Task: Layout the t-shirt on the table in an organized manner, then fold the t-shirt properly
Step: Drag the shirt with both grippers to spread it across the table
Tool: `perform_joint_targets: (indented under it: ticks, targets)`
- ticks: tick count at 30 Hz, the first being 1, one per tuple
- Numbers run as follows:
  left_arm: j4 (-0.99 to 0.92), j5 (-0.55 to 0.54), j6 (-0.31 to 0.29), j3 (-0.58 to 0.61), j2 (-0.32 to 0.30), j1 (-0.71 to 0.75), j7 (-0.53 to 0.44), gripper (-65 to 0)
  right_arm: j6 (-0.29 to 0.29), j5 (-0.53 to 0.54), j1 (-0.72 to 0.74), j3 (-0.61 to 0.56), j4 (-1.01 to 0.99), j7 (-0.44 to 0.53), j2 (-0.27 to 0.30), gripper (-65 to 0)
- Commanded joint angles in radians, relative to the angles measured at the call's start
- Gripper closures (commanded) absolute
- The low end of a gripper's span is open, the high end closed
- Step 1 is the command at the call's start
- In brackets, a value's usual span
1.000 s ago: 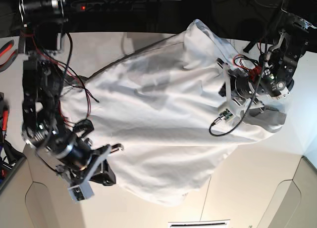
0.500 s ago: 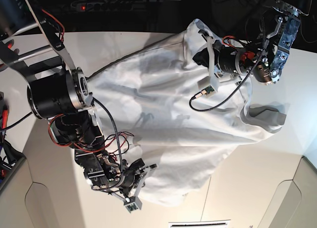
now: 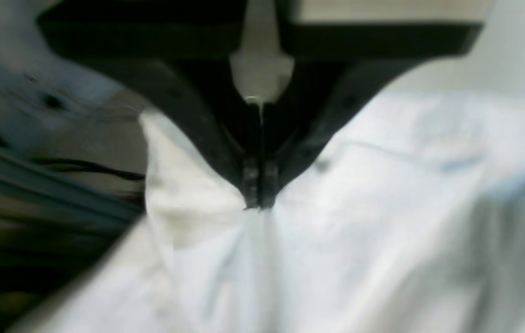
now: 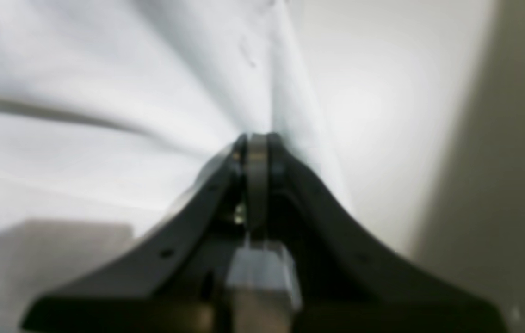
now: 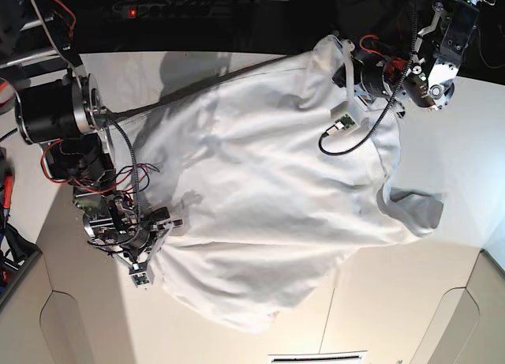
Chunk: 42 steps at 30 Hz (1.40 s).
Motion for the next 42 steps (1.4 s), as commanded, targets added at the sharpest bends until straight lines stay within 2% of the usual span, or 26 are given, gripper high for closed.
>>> perform_joint_targets:
  ticks: [1, 5, 7, 9, 11, 13, 16, 18, 19, 22, 27, 30, 33, 34, 39, 40, 42]
  targets:
    - [0.0, 0.104, 0.051, -0.008, -0.028, -0.001, 0.026, 0.0, -0.05, -0.025, 0.0, 0.006, -0.002, -0.07, 0.032, 0.0]
    - [-0.001, 0.309, 0.198, -0.008, -0.06, -0.005, -0.016, 0.0, -0.137, -0.025, -0.027, 0.052, -0.001, -0.1, 0.056, 0.0]
    - [-0.001, 0.406, 0.28, -0.008, -0.077, -0.016, -0.021, 0.0, -0.147, -0.023, -0.027, 0.09, 0.0, -0.109, 0.057, 0.0]
    - [-0.001, 0.473, 0.334, -0.008, -0.085, -0.032, -0.021, 0.0, -0.145, 0.002, -0.027, 0.126, 0.016, -0.109, 0.054, 0.0]
    - [-0.001, 0.503, 0.356, -0.008, -0.09, -0.051, -0.021, 0.0, -0.137, 0.045, -0.027, 0.149, 0.055, -0.109, 0.05, 0.0]
    - [-0.001, 0.518, 0.364, -0.008, -0.09, -0.066, -0.021, 0.0, -0.097, 0.074, -0.027, 0.158, 0.114, -0.124, 0.048, 0.0]
    - [-0.001, 0.558, 0.391, -0.008, -0.089, -0.069, -0.029, 0.0, -0.014, 0.08, -0.027, 0.158, 0.24, -0.212, 0.049, 0.0]
    - [-0.001, 0.579, 0.406, -0.008, -0.09, -0.07, -0.061, 0.0, 0.002, 0.081, -0.027, 0.158, 0.338, -0.268, 0.048, 0.0]
    - [-0.001, 0.581, 0.408, -0.008, -0.089, -0.072, -0.089, 0.0, 0.002, 0.081, -0.027, 0.158, 0.388, -0.284, 0.049, -2.5]
    - [0.0, 0.536, 0.383, -0.008, -0.085, -0.101, -0.195, 0.0, -0.011, 0.081, -0.027, 0.158, 0.529, -0.297, 0.049, -11.8]
    - [0.0, 0.375, 0.259, -0.008, -0.023, -0.222, -0.275, 0.0, -0.074, 0.08, -0.027, 0.158, 0.715, -0.369, 0.049, -12.4]
    - [-0.001, 0.275, 0.211, -0.008, 0.032, -0.332, -0.28, 0.0, -0.077, 0.046, -0.027, 0.158, 0.758, -0.395, 0.049, -12.4]
    - [-0.004, 0.19, 0.171, -0.008, 0.088, -0.422, -0.284, -15.8, -0.134, -0.01, -0.027, 0.158, 0.745, -0.404, 0.049, -15.1]
    - [-0.009, 0.169, 0.166, -0.008, 0.107, -0.443, -0.29, -19.2, -0.152, -0.027, -0.027, 0.158, 0.731, -0.406, 0.05, -16.1]
    - [-0.13, 0.101, 0.111, -0.008, 0.222, -0.527, -0.306, -21.2, -0.164, -0.052, -0.027, 0.158, 0.602, -0.395, 0.068, -16.6]
    - [-0.174, 0.098, 0.085, -0.008, 0.248, -0.543, -0.307, -22.9, -0.164, -0.052, -0.027, 0.158, 0.569, -0.388, 0.074, -16.6]
    - [-0.277, 0.1, 0.051, -0.008, 0.289, -0.576, -0.324, -30.7, -0.164, -0.052, -0.027, 0.158, 0.509, -0.374, 0.084, -16.6]
